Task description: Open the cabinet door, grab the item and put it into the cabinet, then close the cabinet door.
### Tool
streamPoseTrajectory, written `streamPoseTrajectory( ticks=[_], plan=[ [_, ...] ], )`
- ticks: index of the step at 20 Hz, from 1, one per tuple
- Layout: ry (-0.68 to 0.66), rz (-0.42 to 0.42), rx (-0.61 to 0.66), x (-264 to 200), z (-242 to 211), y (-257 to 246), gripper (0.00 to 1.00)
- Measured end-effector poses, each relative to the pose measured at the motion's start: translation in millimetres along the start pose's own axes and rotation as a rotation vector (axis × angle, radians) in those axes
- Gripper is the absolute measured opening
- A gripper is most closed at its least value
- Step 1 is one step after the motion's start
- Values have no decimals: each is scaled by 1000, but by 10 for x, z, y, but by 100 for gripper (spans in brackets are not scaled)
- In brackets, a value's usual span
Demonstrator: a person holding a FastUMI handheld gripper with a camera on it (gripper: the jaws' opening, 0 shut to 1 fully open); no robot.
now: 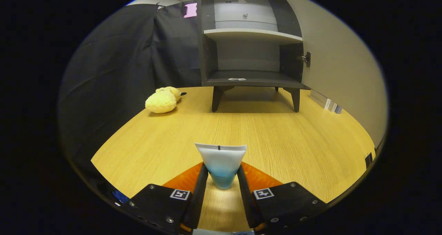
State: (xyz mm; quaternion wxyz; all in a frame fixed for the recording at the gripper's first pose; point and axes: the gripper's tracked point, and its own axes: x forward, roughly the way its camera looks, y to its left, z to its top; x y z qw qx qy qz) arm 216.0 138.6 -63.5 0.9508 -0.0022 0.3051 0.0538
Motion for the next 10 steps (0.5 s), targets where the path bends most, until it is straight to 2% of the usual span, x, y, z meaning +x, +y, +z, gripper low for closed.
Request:
streamPoseTrajectory(
  ticks=[6,10],
  plan=[
    [-45,24,3,-65,328,-34,52],
    [-117,24,12,-196,1059,-194,51]
  ],
)
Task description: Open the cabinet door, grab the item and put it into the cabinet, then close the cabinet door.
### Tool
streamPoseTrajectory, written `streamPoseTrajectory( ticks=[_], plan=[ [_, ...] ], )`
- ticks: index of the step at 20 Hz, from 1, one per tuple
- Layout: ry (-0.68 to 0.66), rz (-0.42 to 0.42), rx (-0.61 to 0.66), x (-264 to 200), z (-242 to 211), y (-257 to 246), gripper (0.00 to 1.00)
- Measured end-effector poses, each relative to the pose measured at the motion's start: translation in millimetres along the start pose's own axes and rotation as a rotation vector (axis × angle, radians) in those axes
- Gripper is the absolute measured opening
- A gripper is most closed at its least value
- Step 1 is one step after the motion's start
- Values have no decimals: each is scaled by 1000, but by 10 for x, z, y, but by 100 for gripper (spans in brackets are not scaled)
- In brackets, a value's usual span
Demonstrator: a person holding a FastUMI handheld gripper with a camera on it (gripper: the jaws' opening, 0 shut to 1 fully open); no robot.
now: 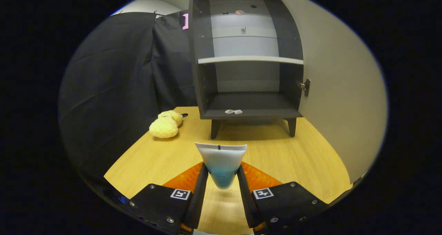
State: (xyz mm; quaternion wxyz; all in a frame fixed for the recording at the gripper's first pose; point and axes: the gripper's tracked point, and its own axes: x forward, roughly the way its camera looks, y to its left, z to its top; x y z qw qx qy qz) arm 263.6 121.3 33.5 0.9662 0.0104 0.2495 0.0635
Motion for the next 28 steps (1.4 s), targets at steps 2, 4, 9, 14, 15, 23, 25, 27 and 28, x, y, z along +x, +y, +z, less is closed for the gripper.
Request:
streamPoseTrajectory(
  ticks=[2,4,9,14,15,23,25,27,28],
  plan=[
    [-40,2,-6,-28,324,-74,51],
    [-80,5,-13,-55,653,-157,51],
    [-140,13,-23,-51,1337,-315,51],
    [-183,27,-28,63,1904,-389,51],
    [-190,30,-31,100,2004,-392,51],
    [-225,35,-20,572,2779,-416,51],
    [-219,19,-3,742,2943,-478,51],
    [-210,10,13,915,3086,-497,51],
    [-206,2,10,1008,3140,-521,51]
  ],
)
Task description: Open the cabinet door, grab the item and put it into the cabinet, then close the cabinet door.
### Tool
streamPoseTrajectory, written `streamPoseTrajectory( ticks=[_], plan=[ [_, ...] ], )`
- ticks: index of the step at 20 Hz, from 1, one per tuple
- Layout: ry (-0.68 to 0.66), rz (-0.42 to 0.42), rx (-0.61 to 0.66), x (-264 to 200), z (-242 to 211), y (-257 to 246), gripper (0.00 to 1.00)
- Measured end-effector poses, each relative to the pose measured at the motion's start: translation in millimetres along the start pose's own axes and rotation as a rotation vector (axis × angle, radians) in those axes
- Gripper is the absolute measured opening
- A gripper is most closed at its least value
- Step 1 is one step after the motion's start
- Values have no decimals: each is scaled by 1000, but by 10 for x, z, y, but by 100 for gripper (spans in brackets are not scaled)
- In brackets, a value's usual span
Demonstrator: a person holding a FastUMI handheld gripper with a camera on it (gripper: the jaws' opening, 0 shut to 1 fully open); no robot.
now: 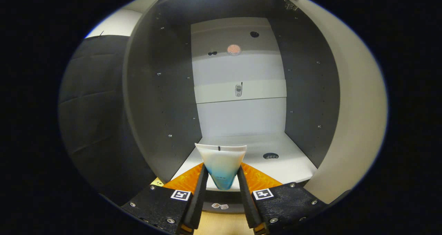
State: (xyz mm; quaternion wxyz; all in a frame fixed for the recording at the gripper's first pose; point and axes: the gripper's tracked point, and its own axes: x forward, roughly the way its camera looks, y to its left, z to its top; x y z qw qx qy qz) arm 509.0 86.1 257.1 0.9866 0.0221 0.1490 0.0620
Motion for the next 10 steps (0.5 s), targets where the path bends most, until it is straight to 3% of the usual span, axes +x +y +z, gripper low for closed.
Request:
streamPoseTrajectory(
  ticks=[6,10],
  plan=[
    [95,-40,-10,526,-99,-57,51],
    [81,-72,-45,650,-112,-73,54]
  ],
)
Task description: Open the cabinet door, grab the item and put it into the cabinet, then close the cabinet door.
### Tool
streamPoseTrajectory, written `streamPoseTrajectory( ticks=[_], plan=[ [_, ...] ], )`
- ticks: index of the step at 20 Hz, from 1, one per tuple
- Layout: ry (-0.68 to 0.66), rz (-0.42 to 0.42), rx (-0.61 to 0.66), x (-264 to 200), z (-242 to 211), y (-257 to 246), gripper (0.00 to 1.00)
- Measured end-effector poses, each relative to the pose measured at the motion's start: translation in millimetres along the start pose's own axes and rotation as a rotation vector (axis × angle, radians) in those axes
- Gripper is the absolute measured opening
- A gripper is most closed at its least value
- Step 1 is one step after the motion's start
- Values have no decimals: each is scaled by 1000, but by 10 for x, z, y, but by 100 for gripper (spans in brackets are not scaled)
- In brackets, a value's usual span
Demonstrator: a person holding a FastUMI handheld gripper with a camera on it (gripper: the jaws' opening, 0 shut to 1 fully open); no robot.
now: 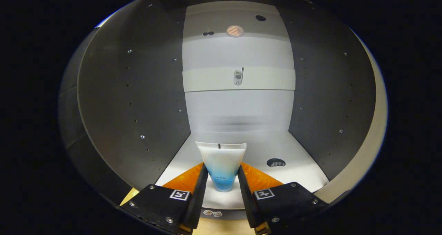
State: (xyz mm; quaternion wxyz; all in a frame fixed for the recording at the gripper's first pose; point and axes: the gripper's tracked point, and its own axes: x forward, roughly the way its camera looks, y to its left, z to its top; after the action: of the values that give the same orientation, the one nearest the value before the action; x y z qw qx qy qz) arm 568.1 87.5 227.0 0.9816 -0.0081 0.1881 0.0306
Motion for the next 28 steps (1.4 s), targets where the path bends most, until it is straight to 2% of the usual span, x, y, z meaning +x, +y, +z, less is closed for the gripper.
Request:
streamPoseTrajectory(
  ticks=[3,6,8,10,15,19,24,28],
  plan=[
    [14,-6,-9,12,-41,36,56],
    [-2,-15,-30,-55,-11,55,77],
    [-23,-16,-36,-151,18,58,88],
    [-34,-15,-49,-291,21,45,94],
    [-124,-18,-39,-882,90,5,94],
    [-182,21,-4,-1497,6,44,94],
    [-216,76,58,-2258,-327,-18,94],
    [-202,84,21,-2736,-690,-169,94]
  ],
)
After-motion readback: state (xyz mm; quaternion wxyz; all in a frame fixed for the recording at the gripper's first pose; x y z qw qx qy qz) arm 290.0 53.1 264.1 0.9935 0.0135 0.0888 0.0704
